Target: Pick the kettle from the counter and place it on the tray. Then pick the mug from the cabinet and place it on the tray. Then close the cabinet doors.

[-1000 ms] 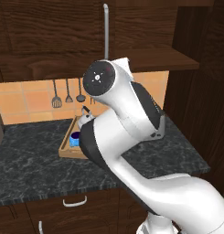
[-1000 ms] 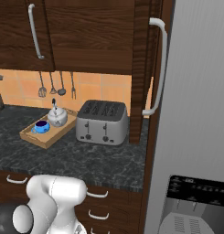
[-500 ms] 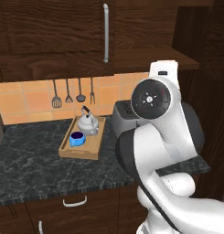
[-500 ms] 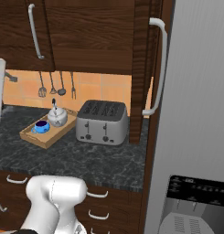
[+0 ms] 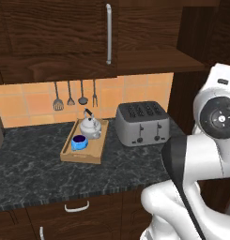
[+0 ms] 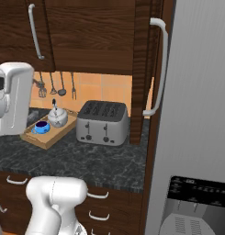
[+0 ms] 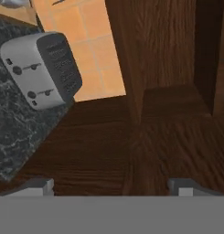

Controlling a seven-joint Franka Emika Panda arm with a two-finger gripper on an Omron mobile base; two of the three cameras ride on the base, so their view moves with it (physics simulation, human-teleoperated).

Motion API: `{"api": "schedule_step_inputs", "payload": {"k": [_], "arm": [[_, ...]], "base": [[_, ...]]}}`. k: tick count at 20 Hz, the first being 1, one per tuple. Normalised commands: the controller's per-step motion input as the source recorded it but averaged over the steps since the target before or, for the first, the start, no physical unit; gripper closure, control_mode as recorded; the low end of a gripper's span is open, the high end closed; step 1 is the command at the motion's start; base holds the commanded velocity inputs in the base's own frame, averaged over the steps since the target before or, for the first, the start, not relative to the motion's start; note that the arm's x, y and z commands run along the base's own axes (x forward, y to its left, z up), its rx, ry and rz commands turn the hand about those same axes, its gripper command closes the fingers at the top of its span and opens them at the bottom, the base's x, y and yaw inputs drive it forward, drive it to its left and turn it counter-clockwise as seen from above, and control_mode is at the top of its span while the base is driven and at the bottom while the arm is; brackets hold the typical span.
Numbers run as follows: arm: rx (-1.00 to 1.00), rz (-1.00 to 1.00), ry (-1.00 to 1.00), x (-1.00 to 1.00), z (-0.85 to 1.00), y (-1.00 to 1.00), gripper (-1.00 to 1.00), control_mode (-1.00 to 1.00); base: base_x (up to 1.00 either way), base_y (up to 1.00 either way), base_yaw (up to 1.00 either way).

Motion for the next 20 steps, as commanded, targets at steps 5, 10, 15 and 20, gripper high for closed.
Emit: {"api": "schedule_step_inputs", "payload": {"k": [5,10,15,20], "arm": [[0.12,-0.18,-0.17,-0.28,0.08,-0.69,-1.00,-1.00],[0.15,-0.17,0.00,-0.42,0.13,-0.65,-1.00,-1.00],[0.08,-0.09,0.02,-0.25,0.15,-0.71,-1.00,-1.00],[0.00,0.00,0.00,-0.34,0.05,-0.74,-1.00,-1.00]], "base": [[0.00,0.00,0.00],[0.00,0.00,0.00],[0.00,0.00,0.00],[0.00,0.00,0.00]]}}
